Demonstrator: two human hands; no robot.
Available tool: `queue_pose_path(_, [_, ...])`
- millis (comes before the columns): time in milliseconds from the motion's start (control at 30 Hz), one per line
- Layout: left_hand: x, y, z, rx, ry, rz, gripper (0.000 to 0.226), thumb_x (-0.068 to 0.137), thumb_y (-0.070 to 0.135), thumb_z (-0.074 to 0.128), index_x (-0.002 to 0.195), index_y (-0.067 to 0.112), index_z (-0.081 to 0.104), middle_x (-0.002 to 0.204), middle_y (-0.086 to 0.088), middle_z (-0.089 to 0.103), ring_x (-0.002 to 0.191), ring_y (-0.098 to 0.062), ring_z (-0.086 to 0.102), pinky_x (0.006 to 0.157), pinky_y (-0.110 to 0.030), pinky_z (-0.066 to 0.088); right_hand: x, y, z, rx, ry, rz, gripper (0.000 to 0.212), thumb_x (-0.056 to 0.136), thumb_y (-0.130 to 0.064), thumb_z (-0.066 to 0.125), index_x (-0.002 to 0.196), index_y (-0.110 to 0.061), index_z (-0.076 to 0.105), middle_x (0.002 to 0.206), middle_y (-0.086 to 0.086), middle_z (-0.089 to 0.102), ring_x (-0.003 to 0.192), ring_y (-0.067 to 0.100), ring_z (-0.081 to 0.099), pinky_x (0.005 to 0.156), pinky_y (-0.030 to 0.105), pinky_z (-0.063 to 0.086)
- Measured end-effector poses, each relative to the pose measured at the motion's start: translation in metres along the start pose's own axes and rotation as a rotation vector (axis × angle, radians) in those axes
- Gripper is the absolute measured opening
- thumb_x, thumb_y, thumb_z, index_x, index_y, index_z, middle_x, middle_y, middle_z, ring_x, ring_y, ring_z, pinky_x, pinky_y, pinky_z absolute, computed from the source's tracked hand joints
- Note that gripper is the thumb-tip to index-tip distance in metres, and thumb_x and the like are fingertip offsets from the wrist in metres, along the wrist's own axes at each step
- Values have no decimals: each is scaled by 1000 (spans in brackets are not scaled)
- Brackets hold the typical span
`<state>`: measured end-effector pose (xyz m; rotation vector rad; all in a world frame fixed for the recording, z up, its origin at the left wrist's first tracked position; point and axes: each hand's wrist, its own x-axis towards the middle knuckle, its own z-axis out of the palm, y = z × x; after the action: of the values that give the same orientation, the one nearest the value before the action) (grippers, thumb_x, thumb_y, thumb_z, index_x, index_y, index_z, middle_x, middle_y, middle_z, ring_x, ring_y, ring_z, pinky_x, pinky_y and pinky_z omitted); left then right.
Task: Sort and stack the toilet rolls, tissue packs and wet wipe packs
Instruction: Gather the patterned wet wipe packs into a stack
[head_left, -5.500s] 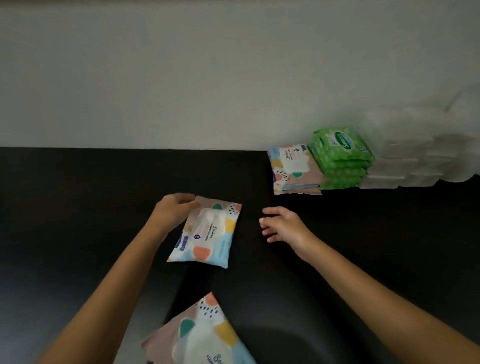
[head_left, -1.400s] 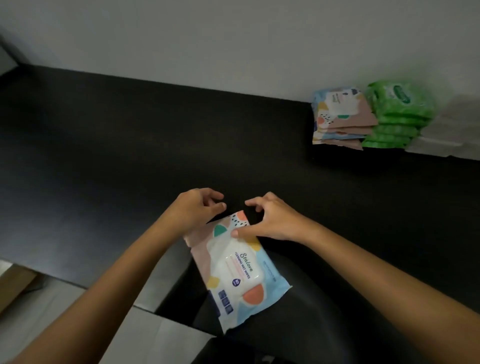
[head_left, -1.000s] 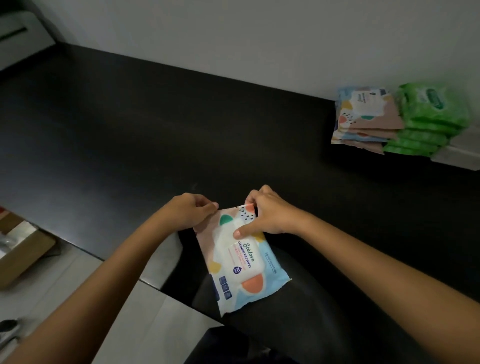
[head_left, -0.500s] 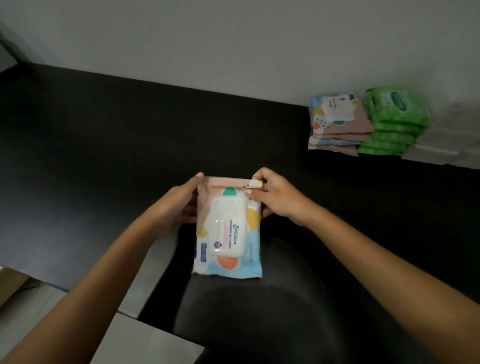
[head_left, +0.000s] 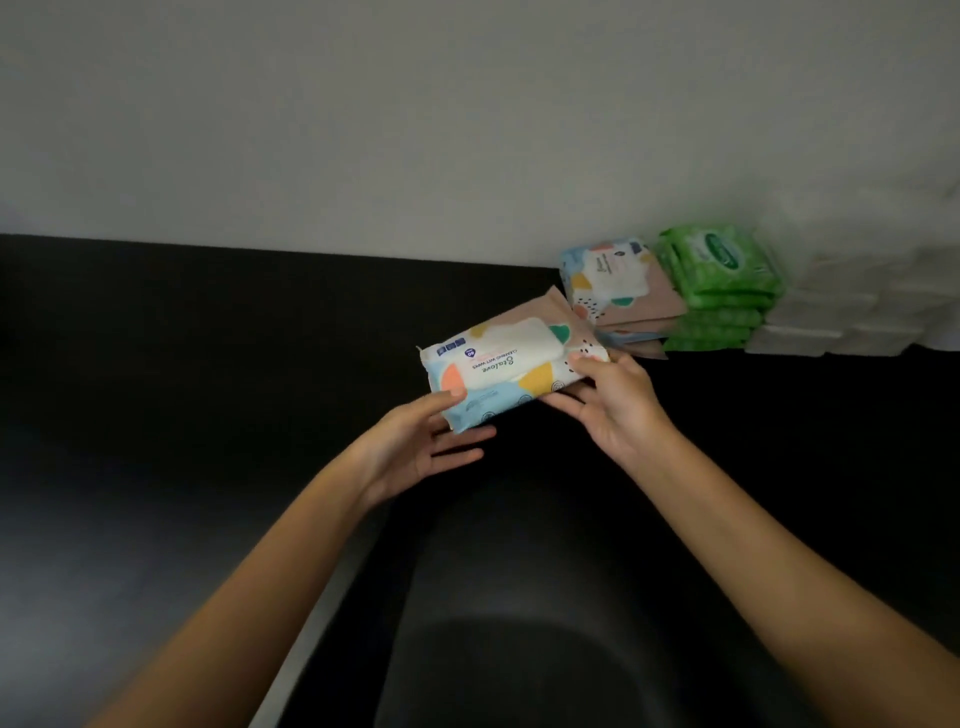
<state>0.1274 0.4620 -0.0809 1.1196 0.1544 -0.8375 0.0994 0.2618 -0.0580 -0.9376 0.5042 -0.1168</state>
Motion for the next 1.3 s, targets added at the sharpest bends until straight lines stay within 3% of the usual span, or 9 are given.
queue_pose_path(200, [34,19,25,-114,110,139,46,71,7,71,114,16,56,102,-11,72,87,-22,72,61,-32,58,6,2,-2,38,11,9,24,86,10,48,102,-7,46,101,15,62,88,24,65,59,36,57])
queue_pose_path(400, [62,67,35,59,-3,103,56,57,6,76,109,16,54,92,-10,75,85,-25,72,60,-34,58,18,-34,-24,-68,-73,-4,27,84,-1,56,110,-8,55,100,14,67,80,22,68,57,33,58])
queue_pose_path(567, [102,98,69,203,-39,138,36,74,7,70,107,14,56,87,-6,76,83,-20,72,61,-30,59,34,-65,-38,-229,-93,-118,19,87,-3,54,103,-12,58,77,8,73,66,17,71,55,30,57])
queue_pose_path(700, [140,109,103,115,7,178,16,84,4,62,98,11,56,100,-9,67,91,-19,64,81,-32,54,49,-82,-42,-320,-2,-149,4,88,-10,58,85,-8,60,58,5,69,52,14,67,50,26,55])
queue_pose_path(800, [162,110,122,163,22,185,31,86,2,59,116,3,53,118,-17,61,106,-28,60,95,-39,48,58,-83,-48,-399,91,-120,11,89,-16,57,81,-9,58,60,4,66,50,14,62,46,24,52])
queue_pose_path(1000, [190,108,135,324,108,207,44,86,5,60,128,-2,49,125,-22,58,113,-33,58,94,-41,48,69,-74,-67,-520,279,-108,23,87,-29,60,93,-9,53,69,6,59,54,16,55,47,26,48])
queue_pose_path(1133, [196,103,138,460,172,225,46,86,13,62,130,3,51,125,-16,60,110,-27,59,82,-30,50,75,-73,-78,-493,364,-149,24,84,-34,62,95,-16,50,81,-3,54,80,18,56,69,32,49])
queue_pose_path(1200, [201,102,138,460,193,232,49,86,16,62,132,4,49,128,-15,58,114,-27,58,93,-34,49,77,-73,-78,-476,312,-136,15,86,-35,59,77,-24,54,77,-10,54,75,10,54,80,32,47])
queue_pose_path(1300, [203,100,139,475,209,199,51,89,24,59,136,11,46,132,-13,56,117,-27,55,102,-40,44,79,-72,-74,-415,225,-96,19,88,-38,56,70,-33,51,75,-15,54,70,-2,50,65,15,41])
